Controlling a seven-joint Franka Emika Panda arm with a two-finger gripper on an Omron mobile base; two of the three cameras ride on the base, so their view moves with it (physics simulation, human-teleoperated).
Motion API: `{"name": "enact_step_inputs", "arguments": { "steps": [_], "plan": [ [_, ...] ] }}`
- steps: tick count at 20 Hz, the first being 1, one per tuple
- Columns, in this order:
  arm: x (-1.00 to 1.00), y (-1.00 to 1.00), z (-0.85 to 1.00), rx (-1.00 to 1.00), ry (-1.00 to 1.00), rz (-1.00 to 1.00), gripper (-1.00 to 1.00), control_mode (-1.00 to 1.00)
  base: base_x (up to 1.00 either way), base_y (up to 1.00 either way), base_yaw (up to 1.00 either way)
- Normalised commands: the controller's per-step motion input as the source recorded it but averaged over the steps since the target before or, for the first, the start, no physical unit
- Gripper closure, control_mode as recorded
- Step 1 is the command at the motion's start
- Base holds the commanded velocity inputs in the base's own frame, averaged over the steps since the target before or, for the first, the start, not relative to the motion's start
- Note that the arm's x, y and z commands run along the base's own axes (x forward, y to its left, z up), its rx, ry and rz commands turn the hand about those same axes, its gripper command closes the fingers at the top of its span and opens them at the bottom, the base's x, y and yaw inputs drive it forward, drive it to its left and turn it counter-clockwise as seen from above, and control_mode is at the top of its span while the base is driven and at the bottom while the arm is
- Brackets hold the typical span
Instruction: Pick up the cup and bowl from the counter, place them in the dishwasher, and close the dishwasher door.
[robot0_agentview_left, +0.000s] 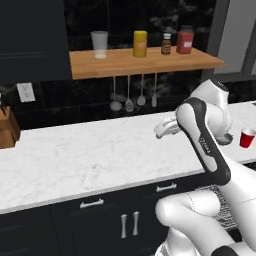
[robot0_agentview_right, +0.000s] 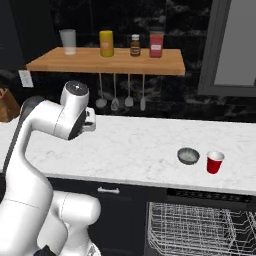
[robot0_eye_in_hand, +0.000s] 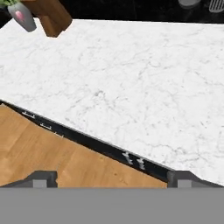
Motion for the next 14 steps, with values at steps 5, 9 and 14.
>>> {"name": "enact_step_inputs", "arguments": {
  "steps": [5,9,14],
  "plan": [
    [0.00,0.00,0.00,0.00,0.00,0.00,-1.00,1.00,0.00,0.30,-0.89],
    [0.00,0.00,0.00,0.00,0.00,0.00,-1.00,1.00,0.00,0.05,-1.00],
    [0.00,0.00,0.00,0.00,0.00,0.00,-1.00,1.00,-0.14,0.49,-0.84]
  ]
}}
